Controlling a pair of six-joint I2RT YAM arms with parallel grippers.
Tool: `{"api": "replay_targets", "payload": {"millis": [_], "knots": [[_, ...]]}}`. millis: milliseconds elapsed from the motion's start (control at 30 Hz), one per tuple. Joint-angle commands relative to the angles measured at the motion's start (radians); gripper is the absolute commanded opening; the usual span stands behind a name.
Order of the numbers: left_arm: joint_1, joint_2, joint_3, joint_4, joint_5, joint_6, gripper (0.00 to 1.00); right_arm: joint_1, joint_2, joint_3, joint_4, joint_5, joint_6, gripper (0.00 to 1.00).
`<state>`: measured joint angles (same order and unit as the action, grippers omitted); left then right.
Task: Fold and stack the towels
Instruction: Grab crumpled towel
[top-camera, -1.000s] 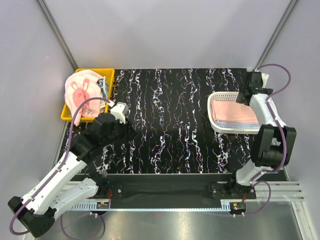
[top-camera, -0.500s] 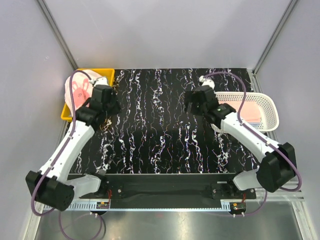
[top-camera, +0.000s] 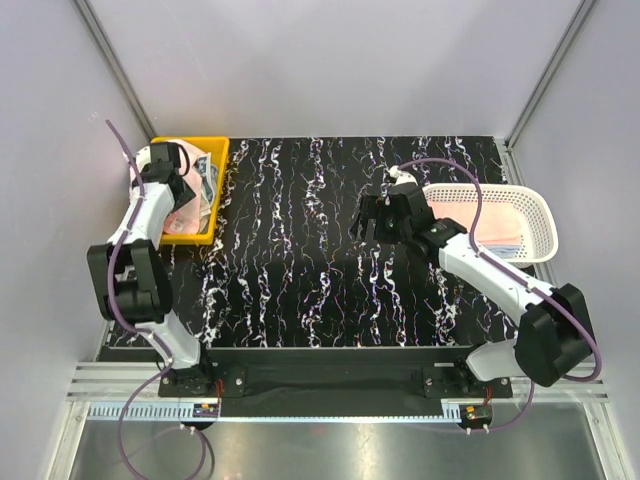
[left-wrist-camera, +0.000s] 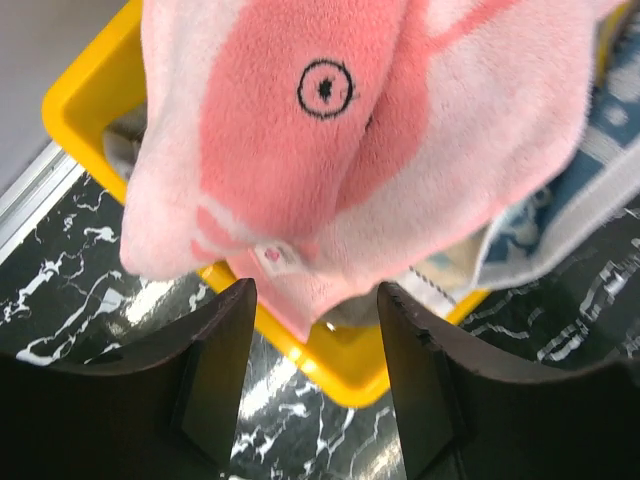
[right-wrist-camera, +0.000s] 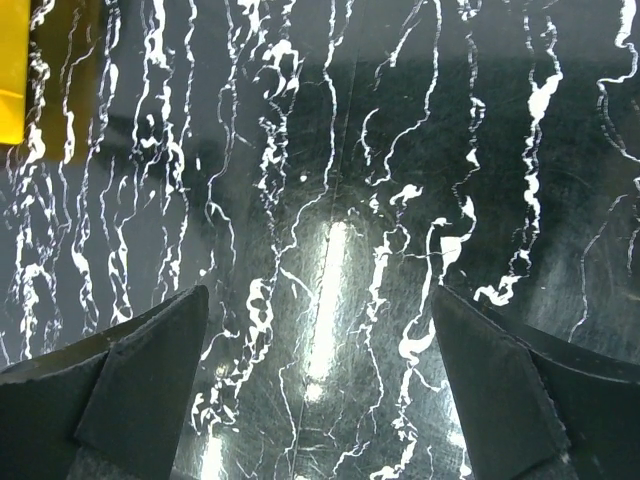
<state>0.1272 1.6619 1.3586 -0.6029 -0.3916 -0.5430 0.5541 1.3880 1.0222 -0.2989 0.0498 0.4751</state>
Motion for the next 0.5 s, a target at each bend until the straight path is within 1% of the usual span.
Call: {"api": "replay_targets", "payload": {"millis": [0,100,167,233,267,467], "knots": [[0.012,0.064,0.08,0.049,-0.055,-0.006,0.57,0.009,-0.047,-0.019,0.06,-0.038,-0.018,1.0],[0.02,0.116,0.103,0.06,-0.076,0.0,0.55,0.009,-0.046,-0.028,0.057,-0.047,-0.029,1.0],[0.023,0.131,0.105,0.071,-0.088,0.002,0.52,0.009,-0.043,-0.036,0.064,-0.048,-0.032,1.0],[0.029,0.137,0.109,0.075,-0.101,0.0,0.47,0.009,-0.038,-0.043,0.07,-0.048,-0.032,1.0],[0.029,0.142,0.111,0.077,-0.108,-0.003,0.45,0.009,-0.038,-0.047,0.073,-0.082,-0.032,1.0],[0.035,0.147,0.138,0.075,-0.136,0.0,0.31,0.009,-0.037,-0.062,0.087,-0.094,-0.036,1.0]]}}
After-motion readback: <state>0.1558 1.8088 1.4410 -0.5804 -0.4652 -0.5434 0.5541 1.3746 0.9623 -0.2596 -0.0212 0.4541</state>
